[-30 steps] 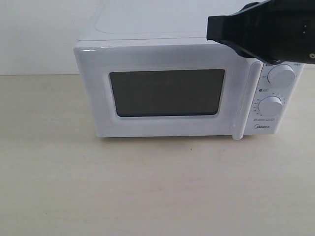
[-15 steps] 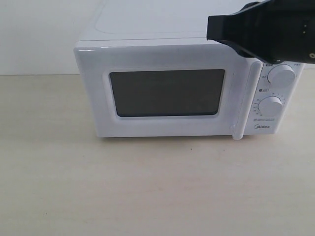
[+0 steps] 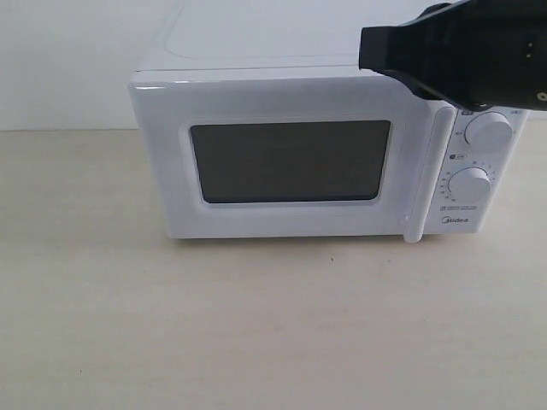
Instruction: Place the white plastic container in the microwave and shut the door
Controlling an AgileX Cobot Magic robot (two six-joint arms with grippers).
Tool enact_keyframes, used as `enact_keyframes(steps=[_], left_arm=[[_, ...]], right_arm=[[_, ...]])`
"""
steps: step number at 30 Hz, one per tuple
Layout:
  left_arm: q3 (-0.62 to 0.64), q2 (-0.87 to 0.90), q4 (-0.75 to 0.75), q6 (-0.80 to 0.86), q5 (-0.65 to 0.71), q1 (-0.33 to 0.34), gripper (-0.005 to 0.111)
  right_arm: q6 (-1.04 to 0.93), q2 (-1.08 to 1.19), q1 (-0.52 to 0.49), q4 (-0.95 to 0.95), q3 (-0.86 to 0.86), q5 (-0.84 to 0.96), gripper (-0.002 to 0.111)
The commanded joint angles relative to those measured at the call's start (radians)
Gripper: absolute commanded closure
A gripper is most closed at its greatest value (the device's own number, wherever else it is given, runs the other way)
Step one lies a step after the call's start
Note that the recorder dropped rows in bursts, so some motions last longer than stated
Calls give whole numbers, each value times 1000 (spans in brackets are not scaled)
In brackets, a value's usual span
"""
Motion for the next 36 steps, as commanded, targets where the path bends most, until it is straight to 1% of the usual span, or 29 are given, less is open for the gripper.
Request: enact_keyframes(steps=[1, 4, 11, 36], left_arm=[[4, -1, 4, 31, 109, 3, 103], [4, -1, 22, 31, 159, 3, 103], [4, -1, 27, 32, 228, 3, 103], [4, -1, 27, 32, 221, 3, 103]], right_arm=[[-6, -7, -6, 0, 6, -7, 108], [-6, -7, -6, 0, 6, -7, 108], [-6, -7, -6, 0, 6, -7, 108], [-6, -7, -6, 0, 6, -7, 108]])
